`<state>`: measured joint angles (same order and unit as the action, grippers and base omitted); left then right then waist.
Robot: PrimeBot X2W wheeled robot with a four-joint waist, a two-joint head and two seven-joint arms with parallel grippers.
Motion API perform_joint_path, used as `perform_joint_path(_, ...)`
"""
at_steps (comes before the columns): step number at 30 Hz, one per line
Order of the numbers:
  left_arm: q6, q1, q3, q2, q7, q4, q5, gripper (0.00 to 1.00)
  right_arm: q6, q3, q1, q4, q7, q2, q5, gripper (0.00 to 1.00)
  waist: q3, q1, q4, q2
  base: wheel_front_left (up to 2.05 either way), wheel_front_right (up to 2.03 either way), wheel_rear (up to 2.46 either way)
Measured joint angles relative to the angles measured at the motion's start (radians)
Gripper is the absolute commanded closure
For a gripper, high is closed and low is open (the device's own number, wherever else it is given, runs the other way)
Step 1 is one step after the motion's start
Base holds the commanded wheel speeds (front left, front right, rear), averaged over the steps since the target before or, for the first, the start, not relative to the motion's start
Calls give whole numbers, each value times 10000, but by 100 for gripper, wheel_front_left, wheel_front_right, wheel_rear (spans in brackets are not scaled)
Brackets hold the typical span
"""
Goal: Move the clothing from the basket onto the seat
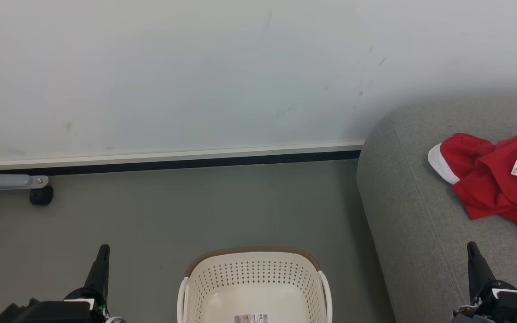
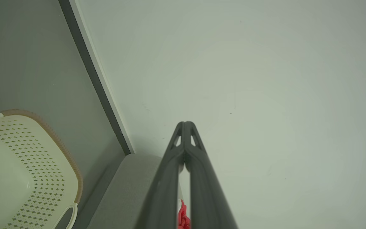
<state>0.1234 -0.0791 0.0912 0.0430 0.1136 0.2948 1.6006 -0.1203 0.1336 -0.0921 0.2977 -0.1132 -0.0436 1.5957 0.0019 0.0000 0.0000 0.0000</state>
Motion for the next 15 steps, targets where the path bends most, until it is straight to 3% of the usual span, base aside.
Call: perform_joint_path(15, 0, 0, 0, 0, 0, -2, 0, 100, 0, 0, 0, -2, 0, 0, 0, 100, 1, 0, 0, 0, 0, 0, 0)
